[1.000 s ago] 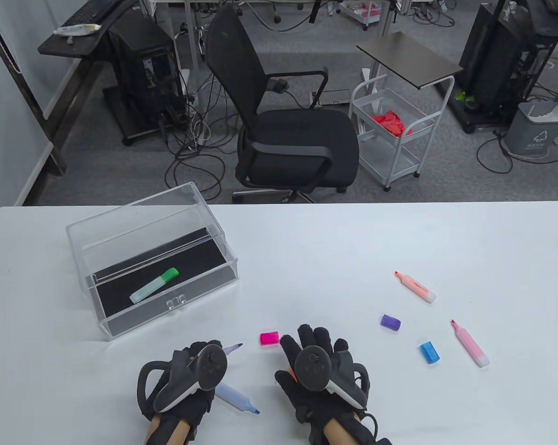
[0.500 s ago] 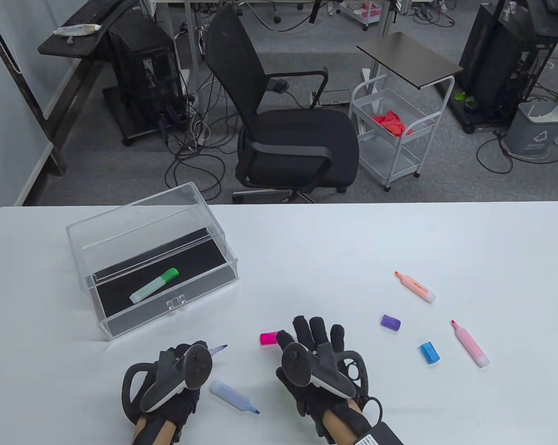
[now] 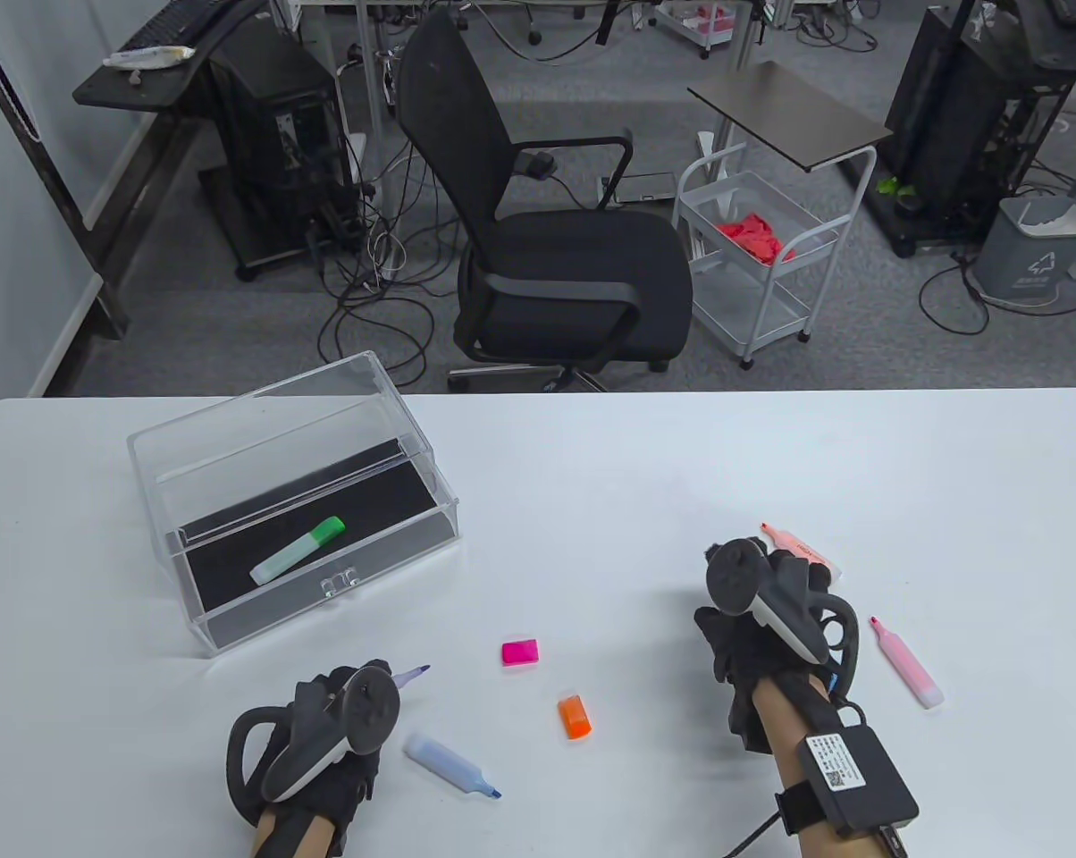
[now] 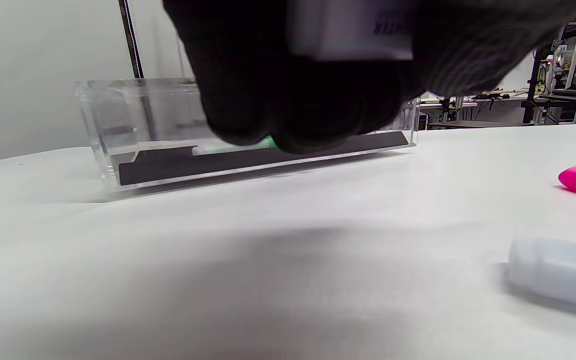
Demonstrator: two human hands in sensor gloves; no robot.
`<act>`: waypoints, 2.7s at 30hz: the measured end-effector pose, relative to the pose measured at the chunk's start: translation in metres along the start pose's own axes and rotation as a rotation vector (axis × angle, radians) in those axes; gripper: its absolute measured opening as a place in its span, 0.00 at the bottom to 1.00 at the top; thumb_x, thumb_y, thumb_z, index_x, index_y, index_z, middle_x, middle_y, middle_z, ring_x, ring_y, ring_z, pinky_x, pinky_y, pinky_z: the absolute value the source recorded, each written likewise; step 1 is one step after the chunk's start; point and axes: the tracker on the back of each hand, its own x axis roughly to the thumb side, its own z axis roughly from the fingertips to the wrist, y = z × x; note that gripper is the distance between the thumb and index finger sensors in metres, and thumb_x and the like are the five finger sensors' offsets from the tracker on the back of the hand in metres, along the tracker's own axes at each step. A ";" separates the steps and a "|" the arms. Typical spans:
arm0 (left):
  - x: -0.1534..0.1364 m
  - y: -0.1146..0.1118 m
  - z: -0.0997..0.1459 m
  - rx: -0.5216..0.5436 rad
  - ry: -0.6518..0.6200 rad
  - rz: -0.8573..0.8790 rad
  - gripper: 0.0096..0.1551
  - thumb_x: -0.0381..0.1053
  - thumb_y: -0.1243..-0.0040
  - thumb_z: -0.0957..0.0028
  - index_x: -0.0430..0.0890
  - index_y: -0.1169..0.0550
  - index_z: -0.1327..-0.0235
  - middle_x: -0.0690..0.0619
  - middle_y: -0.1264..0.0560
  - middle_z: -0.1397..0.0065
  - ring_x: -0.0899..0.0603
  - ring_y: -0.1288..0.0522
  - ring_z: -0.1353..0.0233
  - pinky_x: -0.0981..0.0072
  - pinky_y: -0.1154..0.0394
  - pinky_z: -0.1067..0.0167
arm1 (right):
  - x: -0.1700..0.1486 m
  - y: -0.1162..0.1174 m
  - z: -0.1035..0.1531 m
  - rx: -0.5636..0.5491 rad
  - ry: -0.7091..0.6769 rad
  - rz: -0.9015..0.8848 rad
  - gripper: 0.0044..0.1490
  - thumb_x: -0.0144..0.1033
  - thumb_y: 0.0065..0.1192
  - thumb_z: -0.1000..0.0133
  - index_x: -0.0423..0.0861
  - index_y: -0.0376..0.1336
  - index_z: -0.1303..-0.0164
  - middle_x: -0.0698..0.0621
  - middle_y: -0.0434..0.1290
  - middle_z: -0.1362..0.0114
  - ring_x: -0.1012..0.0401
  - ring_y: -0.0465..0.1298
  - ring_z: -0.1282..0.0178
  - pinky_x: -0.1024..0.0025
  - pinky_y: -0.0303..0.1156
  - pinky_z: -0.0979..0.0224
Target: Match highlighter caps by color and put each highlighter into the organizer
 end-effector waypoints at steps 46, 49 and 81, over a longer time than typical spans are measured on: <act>0.025 -0.012 -0.007 -0.046 -0.124 -0.001 0.32 0.61 0.46 0.48 0.60 0.36 0.29 0.61 0.26 0.36 0.51 0.17 0.43 0.65 0.17 0.44 | 0.033 0.026 0.040 -0.014 -0.247 -0.179 0.35 0.45 0.57 0.49 0.52 0.60 0.30 0.46 0.74 0.32 0.51 0.74 0.34 0.40 0.60 0.27; 0.027 -0.012 -0.007 -0.050 -0.139 0.003 0.32 0.61 0.46 0.48 0.61 0.36 0.29 0.61 0.27 0.35 0.51 0.18 0.43 0.65 0.17 0.44 | 0.045 0.026 0.049 -0.041 -0.283 -0.242 0.34 0.44 0.57 0.49 0.54 0.61 0.30 0.47 0.74 0.33 0.51 0.73 0.33 0.41 0.59 0.27; 0.037 -0.012 -0.001 -0.041 -0.300 0.111 0.32 0.64 0.49 0.48 0.60 0.35 0.29 0.61 0.26 0.36 0.51 0.18 0.46 0.66 0.17 0.47 | 0.105 0.058 0.098 0.054 -0.525 -0.612 0.31 0.46 0.56 0.48 0.53 0.67 0.34 0.45 0.77 0.38 0.50 0.75 0.38 0.41 0.61 0.31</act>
